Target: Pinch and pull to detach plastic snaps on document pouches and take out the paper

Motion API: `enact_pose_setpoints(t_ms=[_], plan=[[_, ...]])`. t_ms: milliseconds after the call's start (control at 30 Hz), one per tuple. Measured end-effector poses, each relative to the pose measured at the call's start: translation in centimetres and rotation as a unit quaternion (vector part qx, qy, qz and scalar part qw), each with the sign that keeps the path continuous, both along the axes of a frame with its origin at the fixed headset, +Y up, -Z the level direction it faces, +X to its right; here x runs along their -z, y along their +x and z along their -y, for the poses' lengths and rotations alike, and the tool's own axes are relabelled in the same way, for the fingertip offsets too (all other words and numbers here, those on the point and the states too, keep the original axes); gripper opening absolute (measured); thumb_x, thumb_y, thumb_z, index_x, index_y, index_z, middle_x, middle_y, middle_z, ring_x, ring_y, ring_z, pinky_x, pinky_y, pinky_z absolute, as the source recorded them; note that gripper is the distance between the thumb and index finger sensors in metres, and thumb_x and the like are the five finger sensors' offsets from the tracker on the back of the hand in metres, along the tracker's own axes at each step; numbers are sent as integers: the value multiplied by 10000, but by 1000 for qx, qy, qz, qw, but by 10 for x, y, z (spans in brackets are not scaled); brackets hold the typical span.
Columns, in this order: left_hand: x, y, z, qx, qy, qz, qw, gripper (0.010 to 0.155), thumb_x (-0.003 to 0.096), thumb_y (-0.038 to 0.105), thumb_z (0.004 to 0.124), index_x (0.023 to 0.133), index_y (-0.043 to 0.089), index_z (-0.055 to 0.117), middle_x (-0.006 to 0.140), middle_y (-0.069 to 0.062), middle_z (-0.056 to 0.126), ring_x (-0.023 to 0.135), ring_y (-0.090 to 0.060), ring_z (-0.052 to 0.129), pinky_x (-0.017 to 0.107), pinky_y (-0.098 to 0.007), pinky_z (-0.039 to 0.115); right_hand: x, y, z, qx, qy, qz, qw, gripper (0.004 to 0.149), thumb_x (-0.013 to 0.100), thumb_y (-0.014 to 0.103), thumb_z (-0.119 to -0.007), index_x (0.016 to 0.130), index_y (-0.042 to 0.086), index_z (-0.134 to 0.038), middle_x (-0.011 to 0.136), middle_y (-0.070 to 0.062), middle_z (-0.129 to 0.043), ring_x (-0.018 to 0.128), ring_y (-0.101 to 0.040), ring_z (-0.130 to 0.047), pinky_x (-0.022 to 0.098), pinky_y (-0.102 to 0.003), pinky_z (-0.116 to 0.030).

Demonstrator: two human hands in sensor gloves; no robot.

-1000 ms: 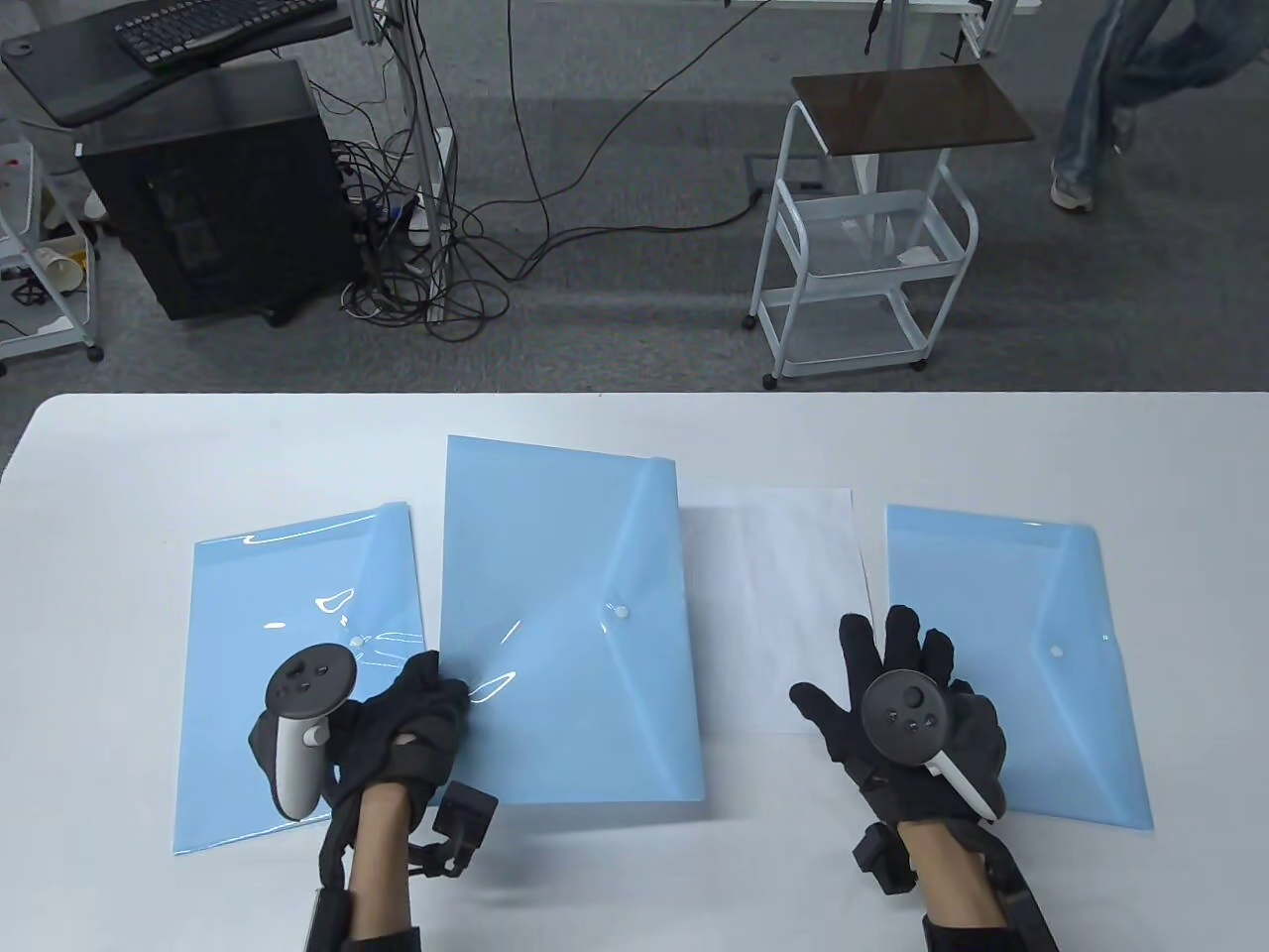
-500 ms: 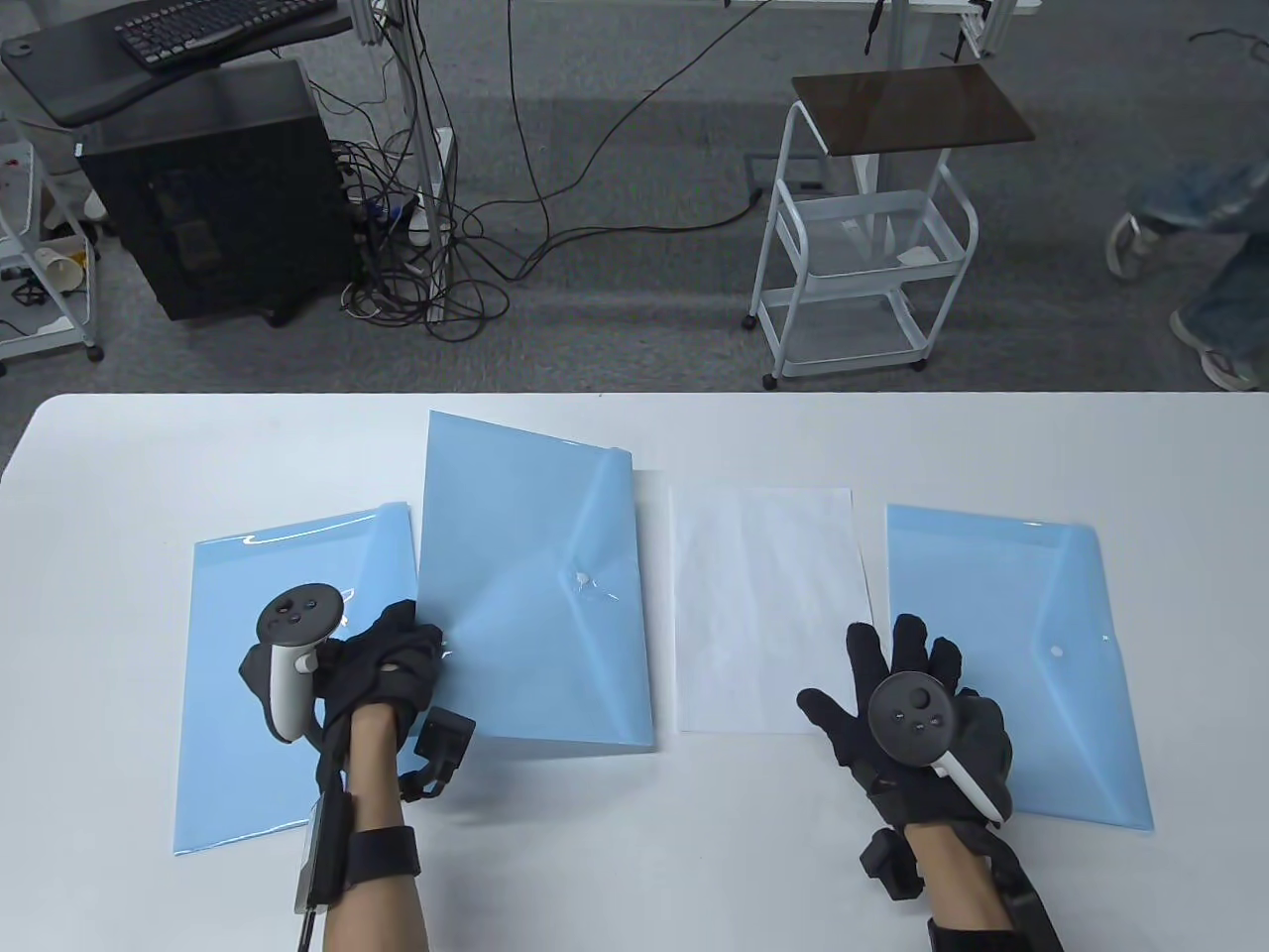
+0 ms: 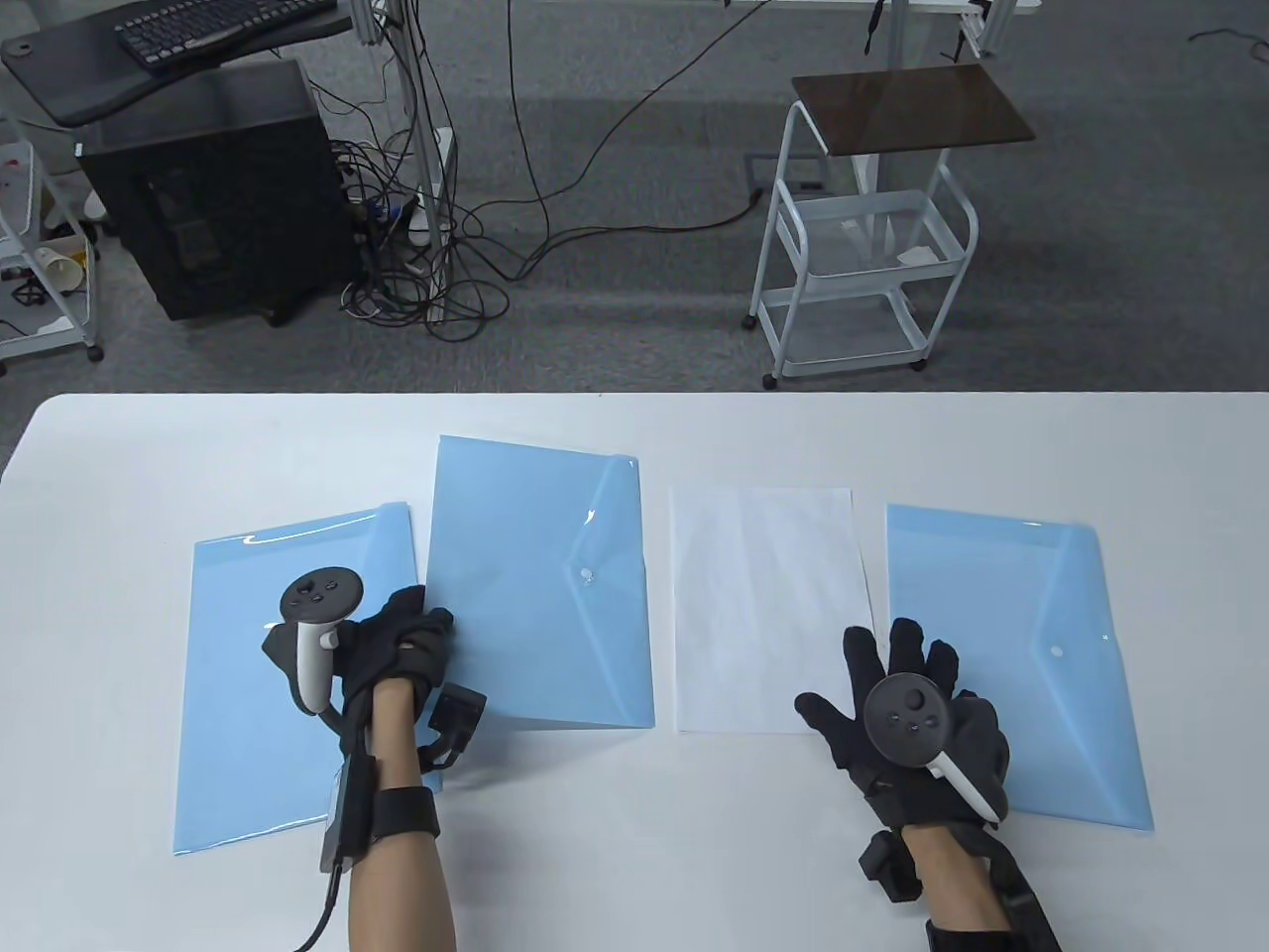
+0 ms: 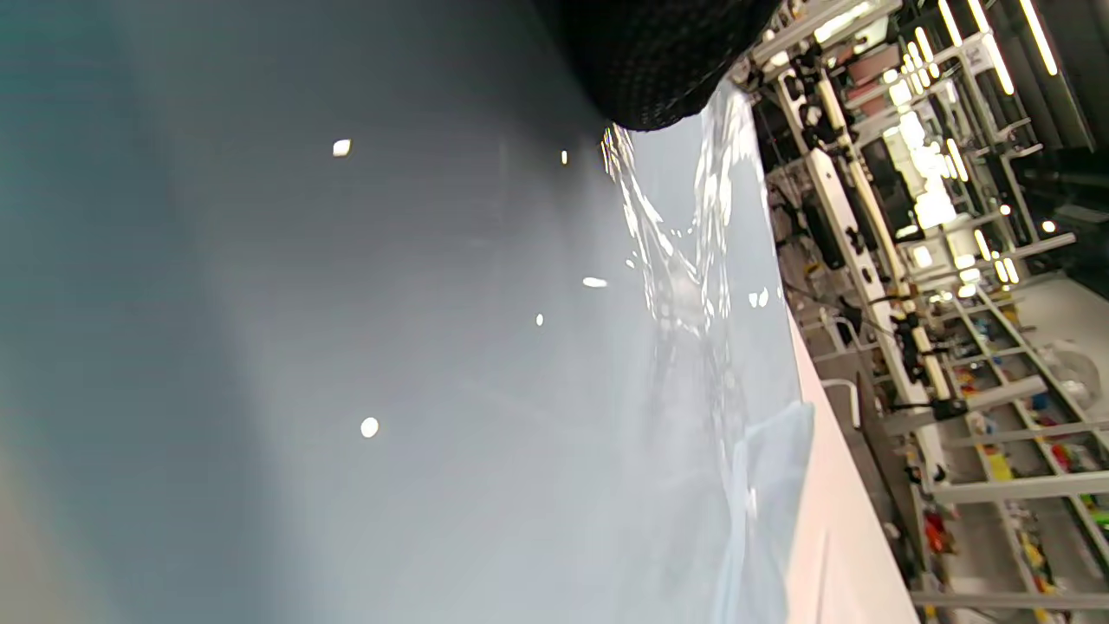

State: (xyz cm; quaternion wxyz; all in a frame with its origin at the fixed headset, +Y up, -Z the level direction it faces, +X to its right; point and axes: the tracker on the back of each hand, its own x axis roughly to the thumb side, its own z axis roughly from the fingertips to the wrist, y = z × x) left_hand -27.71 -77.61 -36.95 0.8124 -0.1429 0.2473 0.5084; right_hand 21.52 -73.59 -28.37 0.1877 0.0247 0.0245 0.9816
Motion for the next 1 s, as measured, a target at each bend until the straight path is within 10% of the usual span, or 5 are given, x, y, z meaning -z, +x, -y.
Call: enact_pose_setpoints(t_ms=[467,1000], plan=[[-10,1,-19,150,33,-11,988,709,536,245,807,1125,155,422,1120,-131,631,913,-417,817,605,-511,803,-1,1,1,-2,2,6,1000,853,547,629,-677,1180,120,-417,1222,-386,-259,987,-735,-282,555,-902,-348],[-73,57,-65,243,86,150,954,947,506,740,645,1179,262,179,1234,-149,188,1063,-647,295,647,-810,456,-5,0,-1,-4,16,10,1000,878,546,639,-666,1185,117,-367,1220,-376,-209,987,-730,-237,557,-901,-326]])
